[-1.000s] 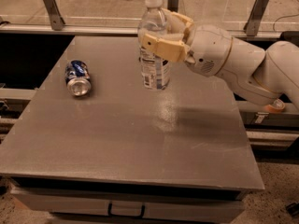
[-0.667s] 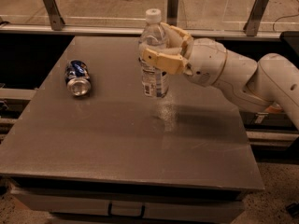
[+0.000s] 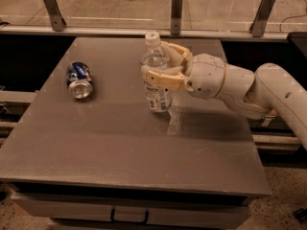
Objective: Place blue plastic bottle upright
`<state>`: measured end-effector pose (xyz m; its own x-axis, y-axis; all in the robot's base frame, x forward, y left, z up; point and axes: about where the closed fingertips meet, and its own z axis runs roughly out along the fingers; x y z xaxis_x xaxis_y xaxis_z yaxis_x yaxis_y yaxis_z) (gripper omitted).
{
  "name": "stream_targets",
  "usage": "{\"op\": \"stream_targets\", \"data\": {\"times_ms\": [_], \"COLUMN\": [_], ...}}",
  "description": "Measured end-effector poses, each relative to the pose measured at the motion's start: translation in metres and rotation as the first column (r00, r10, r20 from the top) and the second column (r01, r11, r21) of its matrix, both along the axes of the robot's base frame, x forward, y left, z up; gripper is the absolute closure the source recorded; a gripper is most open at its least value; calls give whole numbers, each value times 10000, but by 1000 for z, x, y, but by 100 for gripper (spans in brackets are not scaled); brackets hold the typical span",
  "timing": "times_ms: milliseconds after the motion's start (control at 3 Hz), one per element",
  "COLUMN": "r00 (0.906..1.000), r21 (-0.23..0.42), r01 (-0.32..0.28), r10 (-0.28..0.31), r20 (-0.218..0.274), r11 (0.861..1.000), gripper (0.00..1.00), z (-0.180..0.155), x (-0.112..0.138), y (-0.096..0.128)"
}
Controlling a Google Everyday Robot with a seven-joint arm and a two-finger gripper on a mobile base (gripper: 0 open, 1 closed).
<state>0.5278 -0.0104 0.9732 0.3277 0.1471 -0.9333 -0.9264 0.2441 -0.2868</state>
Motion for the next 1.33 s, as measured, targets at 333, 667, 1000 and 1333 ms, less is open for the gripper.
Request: {"op": "stream_targets", "data": {"times_ms": [333,667,1000,1333], "r00": [9994,9991,9993,9994], "r21": [-157,-207,-272,-352], "r01": [-282,-344,-296,-265], "r10": [286,349,302,272], "r20": [209,256,237,190], "r11": [9995,9992,9992,9990], "gripper": [59,36,12,0], "z": [-12,-20,-25,-28], "x": [-2,-5,-7,-6], "y": [2,3,1,2]}}
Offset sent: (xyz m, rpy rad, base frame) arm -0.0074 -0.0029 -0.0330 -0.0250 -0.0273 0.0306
